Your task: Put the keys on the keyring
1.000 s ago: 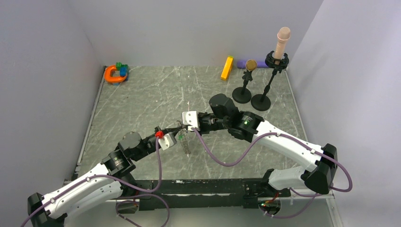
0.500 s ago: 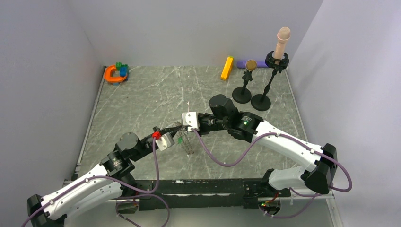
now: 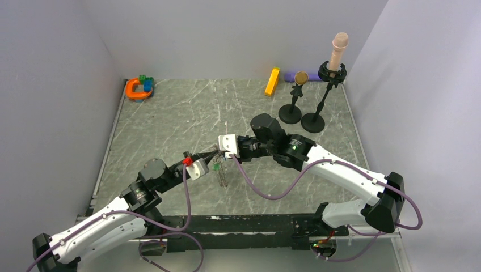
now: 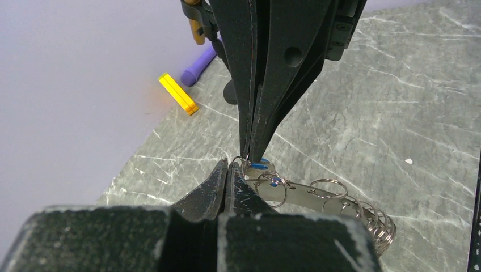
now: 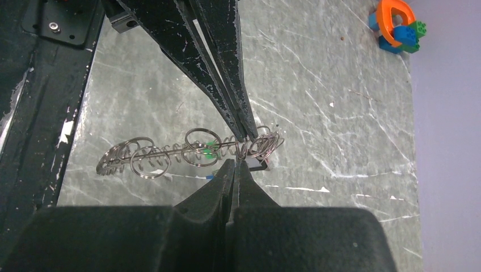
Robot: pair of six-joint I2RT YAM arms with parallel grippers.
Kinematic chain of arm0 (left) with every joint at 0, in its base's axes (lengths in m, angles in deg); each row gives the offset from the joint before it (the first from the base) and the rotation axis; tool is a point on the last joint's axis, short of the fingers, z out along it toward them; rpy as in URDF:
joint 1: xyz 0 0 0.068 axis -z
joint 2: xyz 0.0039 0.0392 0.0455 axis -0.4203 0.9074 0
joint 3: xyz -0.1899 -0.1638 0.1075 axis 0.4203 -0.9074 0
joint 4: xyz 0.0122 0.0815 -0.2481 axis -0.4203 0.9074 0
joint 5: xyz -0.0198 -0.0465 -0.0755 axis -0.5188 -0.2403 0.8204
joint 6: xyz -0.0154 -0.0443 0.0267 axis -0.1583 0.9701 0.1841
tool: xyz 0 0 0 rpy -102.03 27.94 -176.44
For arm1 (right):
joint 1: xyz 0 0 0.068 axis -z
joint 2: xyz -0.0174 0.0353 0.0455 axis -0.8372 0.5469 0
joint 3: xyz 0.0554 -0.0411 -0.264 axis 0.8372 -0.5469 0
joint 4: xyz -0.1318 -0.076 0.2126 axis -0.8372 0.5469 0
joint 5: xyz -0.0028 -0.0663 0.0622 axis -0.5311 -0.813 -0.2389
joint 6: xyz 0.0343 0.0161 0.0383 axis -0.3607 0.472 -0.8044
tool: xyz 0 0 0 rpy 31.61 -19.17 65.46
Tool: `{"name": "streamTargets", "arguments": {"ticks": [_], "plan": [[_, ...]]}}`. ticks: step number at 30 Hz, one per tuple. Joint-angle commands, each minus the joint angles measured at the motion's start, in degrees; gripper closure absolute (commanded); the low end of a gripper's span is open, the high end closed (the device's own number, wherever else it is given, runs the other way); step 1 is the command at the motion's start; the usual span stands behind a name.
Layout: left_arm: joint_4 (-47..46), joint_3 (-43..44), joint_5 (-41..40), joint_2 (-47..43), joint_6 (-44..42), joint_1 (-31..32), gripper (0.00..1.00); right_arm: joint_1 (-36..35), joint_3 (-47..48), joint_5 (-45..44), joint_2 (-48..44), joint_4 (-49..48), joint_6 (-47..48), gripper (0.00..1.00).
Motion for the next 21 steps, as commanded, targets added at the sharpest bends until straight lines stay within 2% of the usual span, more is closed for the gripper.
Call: {"name": "streamTargets", "arguments": {"ticks": [1, 11, 21], "plan": [[-4.1, 0.8, 1.0, -0.8, 2.0, -0.4, 1.0, -0.1, 0.1, -0.2, -1.7, -1.5, 0.1, 1.0], [-6.9, -1.7, 1.7, -2.6, 6.9, -2.6, 1.0, 1.4, -0.3, 2.1, -2.7, -0.5, -1.9, 1.0], [-7.5, -3.2, 3.7, -1.1, 11.6, -3.9, 1.0, 6.8, -0.7, 5.3, -1.1, 2.4, -3.3, 1.0]]}}
